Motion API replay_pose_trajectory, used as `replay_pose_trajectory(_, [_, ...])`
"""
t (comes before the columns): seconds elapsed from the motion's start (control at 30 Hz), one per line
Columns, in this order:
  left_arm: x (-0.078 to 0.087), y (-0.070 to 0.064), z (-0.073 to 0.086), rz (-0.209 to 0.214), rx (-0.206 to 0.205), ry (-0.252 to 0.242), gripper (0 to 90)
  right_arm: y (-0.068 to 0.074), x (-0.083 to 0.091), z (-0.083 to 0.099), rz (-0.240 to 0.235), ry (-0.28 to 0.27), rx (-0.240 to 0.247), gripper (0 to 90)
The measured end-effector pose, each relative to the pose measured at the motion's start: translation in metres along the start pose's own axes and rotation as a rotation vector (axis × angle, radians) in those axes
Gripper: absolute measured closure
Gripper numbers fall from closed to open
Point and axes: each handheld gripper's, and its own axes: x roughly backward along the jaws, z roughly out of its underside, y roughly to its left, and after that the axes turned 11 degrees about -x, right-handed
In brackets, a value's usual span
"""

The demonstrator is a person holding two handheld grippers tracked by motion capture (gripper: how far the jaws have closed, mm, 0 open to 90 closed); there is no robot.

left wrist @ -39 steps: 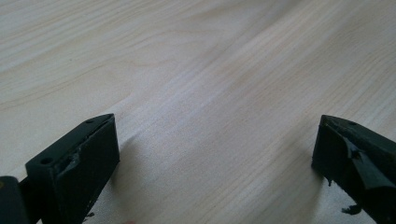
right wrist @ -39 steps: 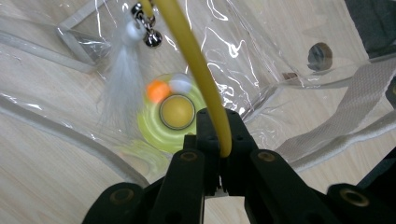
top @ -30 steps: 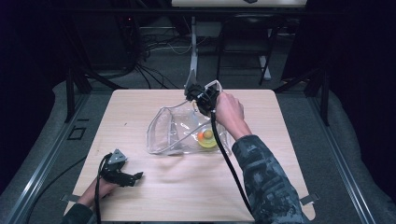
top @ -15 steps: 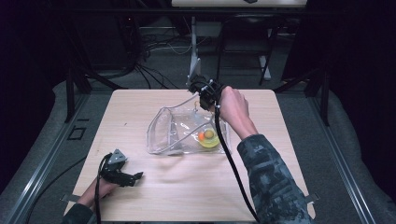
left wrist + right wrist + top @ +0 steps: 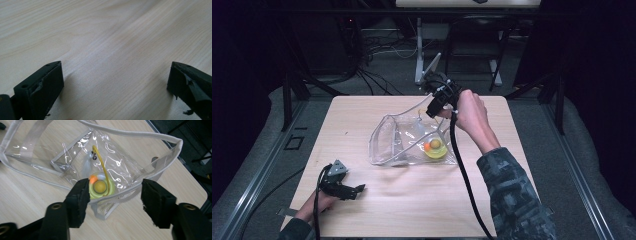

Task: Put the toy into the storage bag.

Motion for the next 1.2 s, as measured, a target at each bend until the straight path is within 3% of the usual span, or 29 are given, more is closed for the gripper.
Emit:
replay_pose_trajectory(0.23, [0.0, 0.0, 0.0, 0.0, 0.0, 0.0, 0.4, -0.016, 0.015, 0.018, -0.023, -0.047, -0.032, 18.5])
replay_pose_trajectory(0.33, [0.0, 0.0, 0.0, 0.0, 0.001, 0.0, 0.4, -0.021, 0.016, 0.024, -0.027, -0.05, -0.044, 14.7])
replay_pose_trajectory(0.43, [-0.001, -0.001, 0.0, -0.009, 0.002, -0.007, 0.4, -0.027, 0.015, 0.036, -0.02, -0.092, -0.07, 9.1])
replay_pose_trajectory(0.57, [-0.001, 0.0, 0.0, -0.008, 0.002, -0.007, 0.4, -0.032, 0.013, 0.048, -0.009, -0.092, -0.075, 2.5])
replay_pose_trajectory(0.83, [-0.001, -0.001, 0.0, -0.009, 0.002, -0.007, 0.4, -0.042, 0.007, 0.068, -0.021, -0.098, -0.106, 1.2])
replay_pose_trajectory(1.03, [-0.001, -0.001, 0.0, -0.009, 0.003, -0.007, 0.4, -0.054, -0.011, 0.093, -0.036, -0.08, -0.133, 2.0])
replay_pose_trajectory(1.2, [-0.001, -0.001, 0.0, -0.009, 0.002, -0.006, 0.4, -0.058, -0.022, 0.11, -0.042, -0.096, -0.151, 1.8])
